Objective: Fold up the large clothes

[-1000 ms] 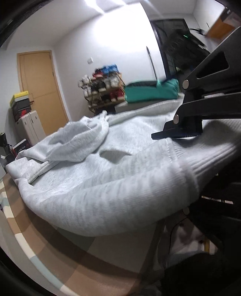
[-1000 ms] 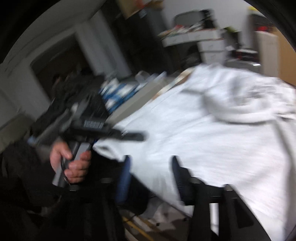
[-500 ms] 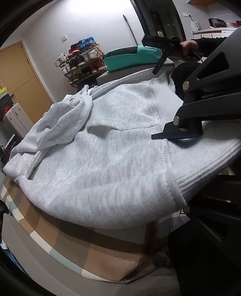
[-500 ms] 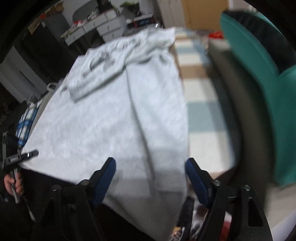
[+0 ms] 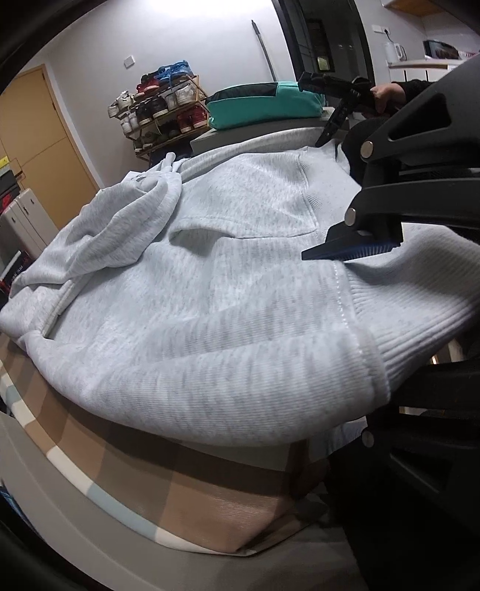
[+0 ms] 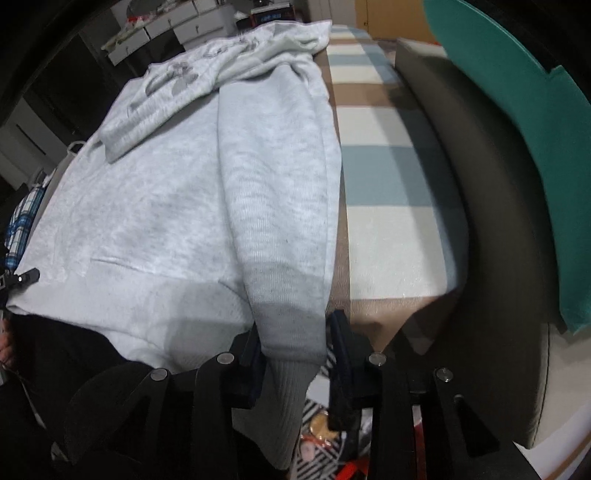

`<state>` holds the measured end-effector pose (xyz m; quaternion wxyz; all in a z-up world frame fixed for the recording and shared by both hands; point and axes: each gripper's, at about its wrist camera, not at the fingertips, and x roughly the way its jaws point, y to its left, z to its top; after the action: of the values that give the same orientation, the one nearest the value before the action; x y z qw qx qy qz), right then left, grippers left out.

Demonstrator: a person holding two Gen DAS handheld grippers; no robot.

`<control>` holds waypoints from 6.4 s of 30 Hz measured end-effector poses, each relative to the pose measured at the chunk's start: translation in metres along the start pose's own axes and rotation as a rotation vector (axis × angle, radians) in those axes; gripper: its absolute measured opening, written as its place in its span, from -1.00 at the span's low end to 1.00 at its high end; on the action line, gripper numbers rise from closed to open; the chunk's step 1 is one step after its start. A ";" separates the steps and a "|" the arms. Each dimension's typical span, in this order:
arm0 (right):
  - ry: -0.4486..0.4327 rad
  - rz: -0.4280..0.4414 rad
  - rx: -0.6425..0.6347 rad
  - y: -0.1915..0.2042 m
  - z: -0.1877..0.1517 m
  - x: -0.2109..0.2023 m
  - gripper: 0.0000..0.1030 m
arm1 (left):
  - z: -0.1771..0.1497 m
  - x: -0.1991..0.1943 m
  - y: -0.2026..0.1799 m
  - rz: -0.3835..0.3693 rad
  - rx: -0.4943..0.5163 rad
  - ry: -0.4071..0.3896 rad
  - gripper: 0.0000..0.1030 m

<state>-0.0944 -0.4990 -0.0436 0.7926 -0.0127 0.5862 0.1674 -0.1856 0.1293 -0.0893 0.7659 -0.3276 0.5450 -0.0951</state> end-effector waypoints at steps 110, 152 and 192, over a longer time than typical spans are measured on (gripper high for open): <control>-0.365 0.815 0.272 -0.024 -0.071 -0.102 -0.85 | -0.030 -0.058 -0.028 -0.010 0.235 -0.134 -0.94; -0.152 0.489 0.490 -0.083 0.299 0.057 0.46 | 0.351 0.083 -0.004 0.071 -0.039 0.022 0.55; -0.419 -0.306 -0.065 0.002 0.321 0.037 -0.86 | 0.369 0.106 -0.017 0.264 0.188 -0.144 -0.91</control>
<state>0.2113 -0.4189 0.0219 0.9120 -0.0920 0.3946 0.0632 0.1906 0.2099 -0.0905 0.8359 -0.1862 0.5158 -0.0207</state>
